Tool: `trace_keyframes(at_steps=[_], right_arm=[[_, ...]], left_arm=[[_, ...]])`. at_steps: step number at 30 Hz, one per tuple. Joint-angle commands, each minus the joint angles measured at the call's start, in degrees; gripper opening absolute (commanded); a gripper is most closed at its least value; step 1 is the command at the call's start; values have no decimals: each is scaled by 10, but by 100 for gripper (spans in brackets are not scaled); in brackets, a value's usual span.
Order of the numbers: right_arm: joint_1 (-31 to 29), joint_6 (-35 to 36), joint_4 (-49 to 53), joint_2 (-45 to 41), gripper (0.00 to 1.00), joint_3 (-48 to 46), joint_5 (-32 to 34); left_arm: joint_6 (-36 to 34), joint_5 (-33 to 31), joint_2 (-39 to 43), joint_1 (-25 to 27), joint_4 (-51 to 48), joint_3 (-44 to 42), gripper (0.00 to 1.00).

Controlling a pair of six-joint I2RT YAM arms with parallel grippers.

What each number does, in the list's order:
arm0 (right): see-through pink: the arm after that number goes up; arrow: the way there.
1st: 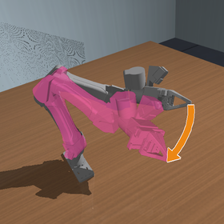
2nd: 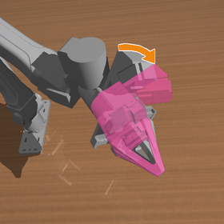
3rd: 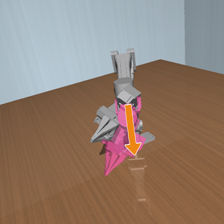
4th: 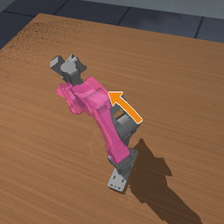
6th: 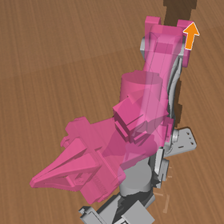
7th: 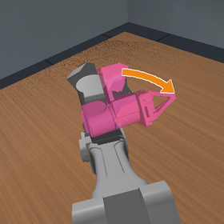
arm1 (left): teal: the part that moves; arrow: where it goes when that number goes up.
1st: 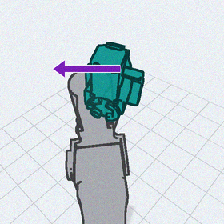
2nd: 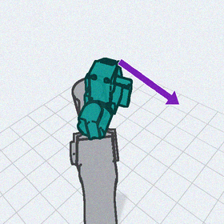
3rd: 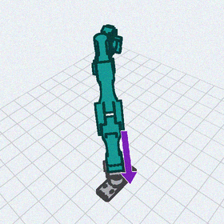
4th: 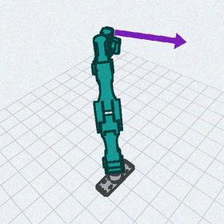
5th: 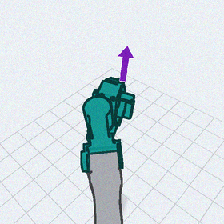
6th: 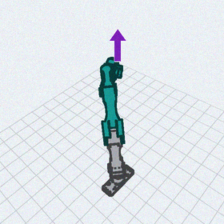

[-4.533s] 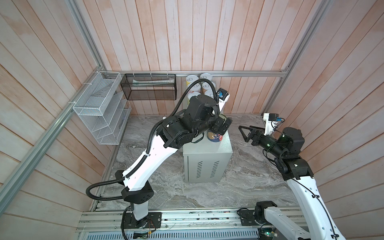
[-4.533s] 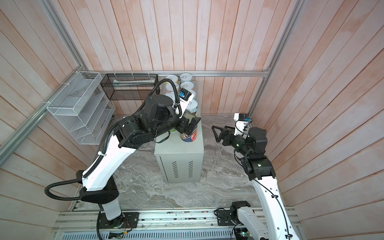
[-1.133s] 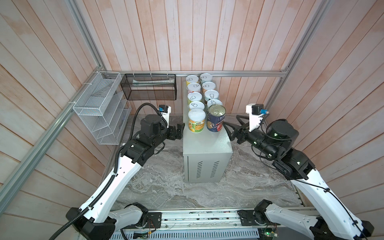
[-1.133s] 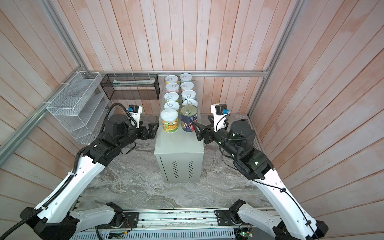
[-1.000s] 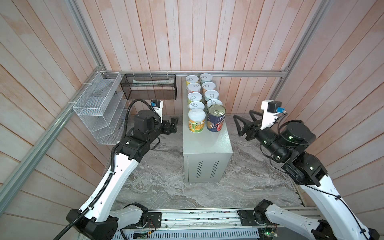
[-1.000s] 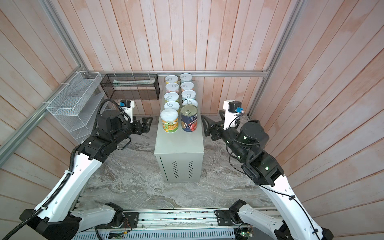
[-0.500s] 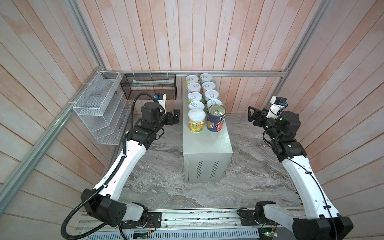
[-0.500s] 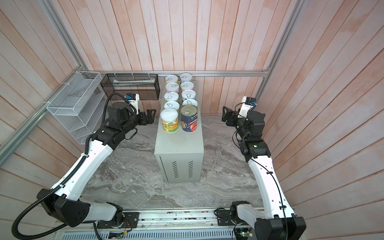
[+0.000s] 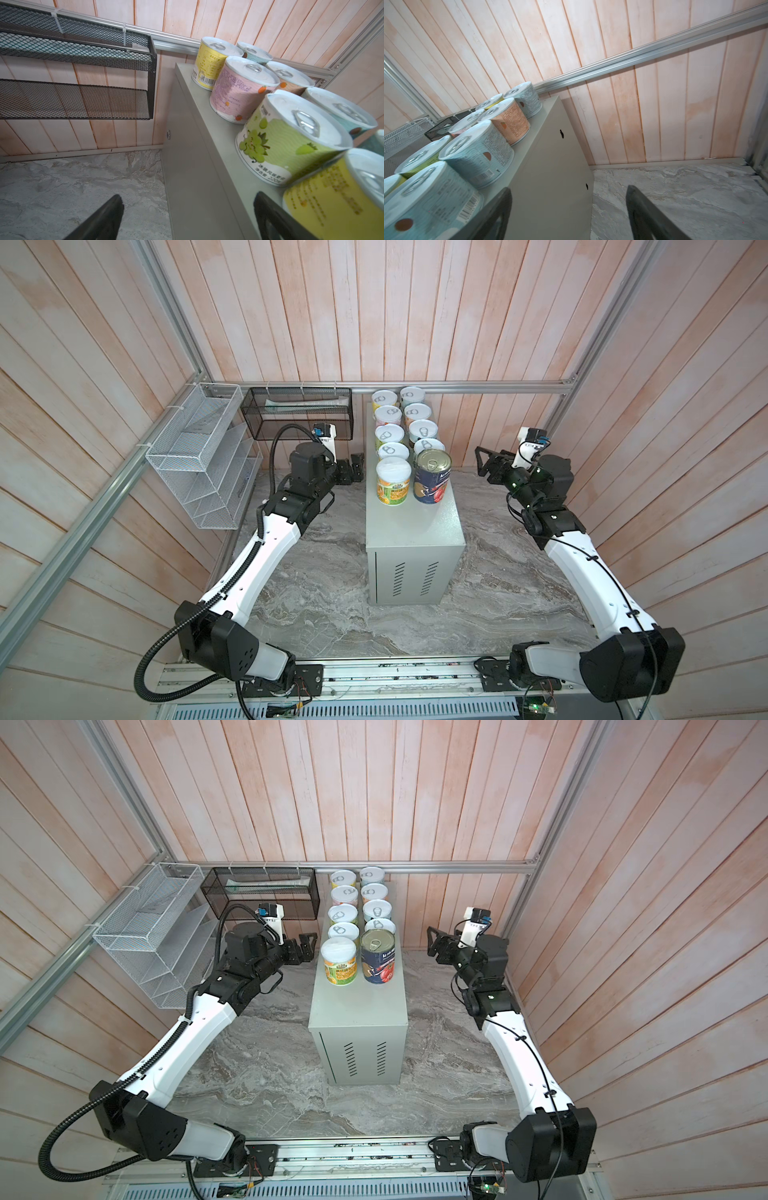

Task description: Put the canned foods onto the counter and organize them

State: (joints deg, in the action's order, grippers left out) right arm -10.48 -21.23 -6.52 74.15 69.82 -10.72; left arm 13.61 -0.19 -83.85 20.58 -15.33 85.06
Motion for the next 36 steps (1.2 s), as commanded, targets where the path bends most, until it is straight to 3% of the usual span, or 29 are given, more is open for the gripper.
trace_keyframes(at_steps=[1,17,33,36], right_arm=[[-36,18,-25,9,85,30,25],[-115,34,-10,66,85,72,47],[-125,35,19,84,86,109,72],[-127,14,33,82,84,108,109]], left_arm=[[9,10,-6,0,23,-5,100],[14,20,-10,19,36,-23,100],[28,5,-9,19,33,-36,100],[51,-17,-5,26,25,-32,100]])
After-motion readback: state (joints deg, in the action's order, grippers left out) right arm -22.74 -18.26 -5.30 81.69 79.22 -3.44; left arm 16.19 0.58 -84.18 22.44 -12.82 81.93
